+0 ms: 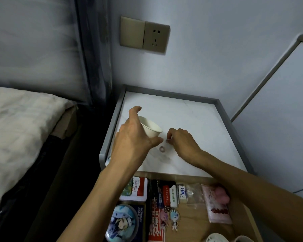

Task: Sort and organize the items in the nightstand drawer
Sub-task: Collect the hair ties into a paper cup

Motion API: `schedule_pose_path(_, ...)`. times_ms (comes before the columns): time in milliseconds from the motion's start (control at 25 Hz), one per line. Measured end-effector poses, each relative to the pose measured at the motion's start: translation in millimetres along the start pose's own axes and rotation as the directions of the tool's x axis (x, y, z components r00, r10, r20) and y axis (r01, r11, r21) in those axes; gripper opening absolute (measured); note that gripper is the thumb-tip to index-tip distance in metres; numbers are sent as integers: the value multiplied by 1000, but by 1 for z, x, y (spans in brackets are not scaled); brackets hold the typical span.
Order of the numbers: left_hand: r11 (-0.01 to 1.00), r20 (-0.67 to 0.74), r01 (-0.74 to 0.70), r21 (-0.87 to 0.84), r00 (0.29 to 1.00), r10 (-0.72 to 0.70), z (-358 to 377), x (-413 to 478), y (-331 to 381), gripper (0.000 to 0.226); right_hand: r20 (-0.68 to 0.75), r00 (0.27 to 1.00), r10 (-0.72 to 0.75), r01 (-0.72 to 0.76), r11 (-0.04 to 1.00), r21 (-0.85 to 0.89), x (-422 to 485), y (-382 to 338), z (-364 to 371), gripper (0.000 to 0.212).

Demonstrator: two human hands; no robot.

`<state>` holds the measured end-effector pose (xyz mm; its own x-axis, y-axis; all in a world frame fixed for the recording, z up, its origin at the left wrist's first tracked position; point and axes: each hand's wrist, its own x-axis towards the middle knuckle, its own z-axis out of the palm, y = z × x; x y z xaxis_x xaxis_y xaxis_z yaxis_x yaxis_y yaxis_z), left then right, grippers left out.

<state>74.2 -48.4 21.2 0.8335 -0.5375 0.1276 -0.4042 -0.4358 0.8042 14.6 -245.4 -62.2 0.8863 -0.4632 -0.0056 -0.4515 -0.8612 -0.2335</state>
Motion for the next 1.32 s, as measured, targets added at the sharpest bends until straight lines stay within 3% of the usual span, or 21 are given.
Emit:
schedule_pose_path(120, 1000, 7, -1, 1, 1000, 1, -1, -1, -1, 100, 50, 998, -33, 34, 999, -33, 3, 5, -4, 9)
schedule_pose_path(200, 1000, 10, -7, 0, 1000, 7, -2, -1, -2, 99, 3, 1000, 18, -18, 987, 158, 7, -2, -24, 4)
schedule_pose_path(280, 1000, 9, -6, 3, 1000, 6, -3, -1, -3, 99, -77, 996, 32, 4, 905, 425, 11, -21, -57, 5)
schedule_pose_path(360, 1000, 5, -2, 13, 1000, 2, -3, 0, -2, 99, -99, 989, -106, 144, 825, 547, 7, -49, -94, 8)
schedule_pose_path(480, 999, -12, -35, 16, 999, 35, -2, -3, 0, 97, 2, 918, -397, 353, 819, 452, -4, -85, -119, 11)
schedule_pose_path(560, 998, -25, -63, -25, 998, 63, -3, -4, 2, 94, 62, 875, -481, 434, 835, 338, -9, -94, -116, 23)
schedule_pose_path(640, 996, -36, -57, -65, 998, 55, -7, -5, 2, 95, 6, 883, -469, 423, 802, 421, -8, -94, -117, 25)
schedule_pose_path(760, 997, -70, -9, -73, 998, 4, -16, -3, -4, 100, -119, 938, -326, 330, 733, 595, 3, -77, -111, 18)
schedule_pose_path(840, 997, -103, 9, -78, 995, -17, -24, -2, -9, 100, -73, 958, -278, 278, 831, 482, 10, -56, -91, 22)
schedule_pose_path(920, 995, -133, 18, -99, 991, -31, -33, -1, -13, 99, 108, 958, -267, 228, 931, 286, 11, -33, -60, 38)
schedule_pose_path(1000, 993, -151, 23, -114, 988, -40, -38, 0, -14, 97, 204, 944, -261, 221, 955, 198, 10, -18, -32, 44)
schedule_pose_path(1200, 993, -161, 28, -111, 986, -46, -42, 2, -21, 97, 122, 959, -254, 227, 953, 203, 25, -29, -9, 9)
schedule_pose_path(1320, 992, -176, 35, -125, 983, -56, -47, 3, -26, 97, 114, 959, -261, 251, 964, 88, 36, -35, -2, 14)
